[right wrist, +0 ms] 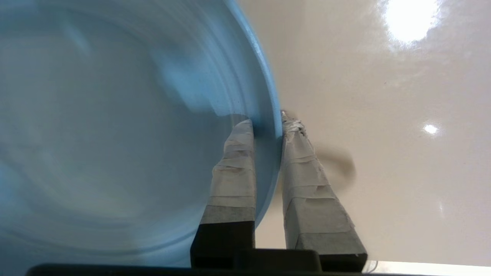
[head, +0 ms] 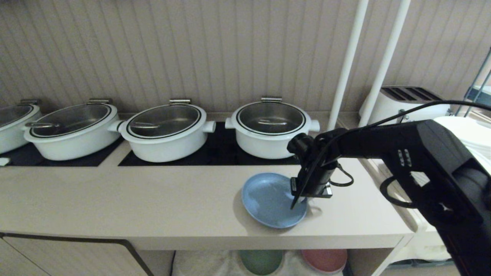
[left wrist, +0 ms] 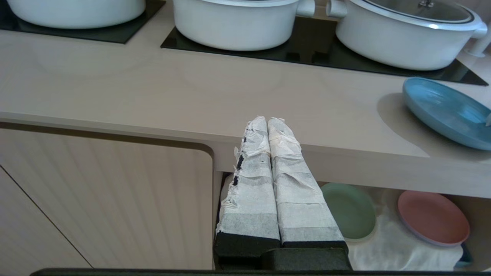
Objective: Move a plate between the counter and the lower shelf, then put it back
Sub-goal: Pick up the plate
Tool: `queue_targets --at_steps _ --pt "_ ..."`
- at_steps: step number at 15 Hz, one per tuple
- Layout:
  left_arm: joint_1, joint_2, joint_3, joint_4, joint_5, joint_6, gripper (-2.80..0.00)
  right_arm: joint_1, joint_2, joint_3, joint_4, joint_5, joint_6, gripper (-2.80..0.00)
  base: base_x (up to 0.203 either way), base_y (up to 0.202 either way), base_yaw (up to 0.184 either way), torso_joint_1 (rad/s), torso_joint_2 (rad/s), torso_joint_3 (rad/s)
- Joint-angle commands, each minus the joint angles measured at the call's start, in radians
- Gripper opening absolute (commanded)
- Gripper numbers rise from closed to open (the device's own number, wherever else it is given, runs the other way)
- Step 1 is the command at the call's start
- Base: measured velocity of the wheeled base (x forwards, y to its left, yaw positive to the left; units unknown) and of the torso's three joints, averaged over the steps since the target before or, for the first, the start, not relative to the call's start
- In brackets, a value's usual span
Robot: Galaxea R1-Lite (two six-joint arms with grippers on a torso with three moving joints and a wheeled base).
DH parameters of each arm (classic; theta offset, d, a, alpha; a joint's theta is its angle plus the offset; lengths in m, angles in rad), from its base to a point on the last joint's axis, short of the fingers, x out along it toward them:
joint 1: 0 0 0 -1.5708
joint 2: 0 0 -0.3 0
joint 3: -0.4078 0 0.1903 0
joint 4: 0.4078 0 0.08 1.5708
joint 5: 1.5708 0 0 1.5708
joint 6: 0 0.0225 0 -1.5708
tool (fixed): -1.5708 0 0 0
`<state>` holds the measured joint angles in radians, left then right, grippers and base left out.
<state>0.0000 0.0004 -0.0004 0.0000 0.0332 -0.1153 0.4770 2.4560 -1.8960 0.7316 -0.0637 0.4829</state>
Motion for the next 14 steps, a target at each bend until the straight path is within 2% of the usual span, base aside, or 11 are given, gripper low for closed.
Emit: queue_targets --at_steps 1,10,14 --pt "0.0 0.0 0.0 0.0 0.001 -0.001 -2.8 0.002 0.003 0.0 0.003 -0.001 0.009 -2.8 0.0 0.0 0.0 0.0 0.0 0.0" --pt "0.0 0.0 0.0 0.0 0.001 -0.001 -2.8 0.0 -0.021 0.001 0.006 -0.004 0.03 -2.8 0.0 0.0 0.0 0.0 0.0 0.0" --pt "0.0 0.0 0.0 0.0 0.001 -0.001 -2.8 0.0 -0.035 0.001 0.014 -0.041 0.033 -2.8 0.0 0.0 0.0 0.0 0.0 0.0"
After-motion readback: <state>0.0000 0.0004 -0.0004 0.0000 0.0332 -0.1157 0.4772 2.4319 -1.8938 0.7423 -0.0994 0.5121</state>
